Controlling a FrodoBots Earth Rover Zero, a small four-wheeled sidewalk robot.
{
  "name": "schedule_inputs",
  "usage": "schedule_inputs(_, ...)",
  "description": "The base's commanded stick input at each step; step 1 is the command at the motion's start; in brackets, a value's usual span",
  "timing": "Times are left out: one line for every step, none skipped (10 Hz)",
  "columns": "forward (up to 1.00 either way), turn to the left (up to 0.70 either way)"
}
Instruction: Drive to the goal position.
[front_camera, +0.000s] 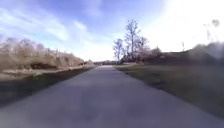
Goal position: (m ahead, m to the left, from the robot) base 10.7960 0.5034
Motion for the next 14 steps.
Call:
schedule_inputs(1.0,0.0)
schedule_inputs(1.0,0.0)
schedule_inputs(1.0,0.0)
schedule_inputs(1.0,0.0)
schedule_inputs(1.0,0.0)
schedule_inputs(1.0,0.0)
schedule_inputs(1.0,0.0)
schedule_inputs(1.0,0.0)
schedule_inputs(1.0,0.0)
schedule_inputs(1.0,0.0)
schedule_inputs(1.0,0.0)
schedule_inputs(1.0,0.0)
schedule_inputs(1.0,0.0)
schedule_inputs(1.0,0.0)
